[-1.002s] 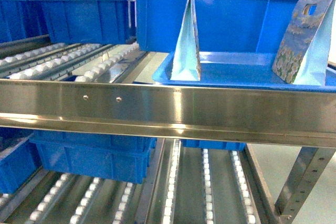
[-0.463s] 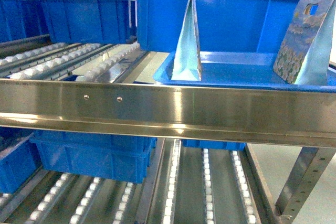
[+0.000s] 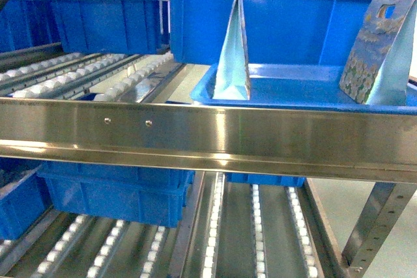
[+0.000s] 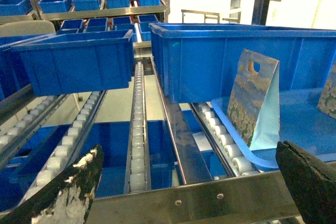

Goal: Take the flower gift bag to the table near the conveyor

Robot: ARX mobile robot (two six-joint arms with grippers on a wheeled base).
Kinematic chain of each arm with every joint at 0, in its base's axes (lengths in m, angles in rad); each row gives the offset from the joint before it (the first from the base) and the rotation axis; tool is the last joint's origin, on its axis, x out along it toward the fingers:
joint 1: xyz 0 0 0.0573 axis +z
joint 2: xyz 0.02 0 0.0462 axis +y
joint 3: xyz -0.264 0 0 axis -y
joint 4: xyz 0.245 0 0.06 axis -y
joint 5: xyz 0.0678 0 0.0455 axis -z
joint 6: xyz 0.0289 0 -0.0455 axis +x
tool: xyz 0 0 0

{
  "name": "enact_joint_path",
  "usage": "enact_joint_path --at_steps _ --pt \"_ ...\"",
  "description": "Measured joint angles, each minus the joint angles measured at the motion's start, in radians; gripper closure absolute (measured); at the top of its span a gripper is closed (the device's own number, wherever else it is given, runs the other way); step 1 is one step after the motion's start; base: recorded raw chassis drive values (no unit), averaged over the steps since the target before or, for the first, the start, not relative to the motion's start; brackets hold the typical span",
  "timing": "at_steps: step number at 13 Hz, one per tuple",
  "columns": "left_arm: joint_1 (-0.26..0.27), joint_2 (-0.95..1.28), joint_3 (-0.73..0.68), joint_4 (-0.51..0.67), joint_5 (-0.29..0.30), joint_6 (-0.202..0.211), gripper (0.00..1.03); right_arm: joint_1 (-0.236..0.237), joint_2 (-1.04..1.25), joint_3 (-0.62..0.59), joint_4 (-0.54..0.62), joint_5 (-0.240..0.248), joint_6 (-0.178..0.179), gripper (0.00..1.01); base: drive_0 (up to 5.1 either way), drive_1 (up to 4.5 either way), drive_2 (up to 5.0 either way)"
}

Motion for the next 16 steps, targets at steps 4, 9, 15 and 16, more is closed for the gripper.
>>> enact_joint_path --at_steps 4,9,15,16 --pt "0.000 0.000 0.000 0.000 0.000 0.000 0.05 0.000 0.000 0.000 0.000 0.000 0.000 0.03 0.0 0.00 0.0" --pt "0.000 0.000 0.000 0.000 0.000 0.000 0.05 0.000 0.003 0.000 0.006 -0.002 0.000 0.03 0.0 0.00 0.0" --pt "0.007 0.221 0.161 0.059 0.039 -0.027 0.05 -0.057 0.423 0.331 0.048 -0.087 -0.038 0.03 0.0 0.00 0.0" --pt "0.003 0.288 0.225 0.047 0.059 -0.037 0.05 -0.066 0.462 0.362 0.055 -0.097 -0.039 0.03 0.0 0.00 0.0"
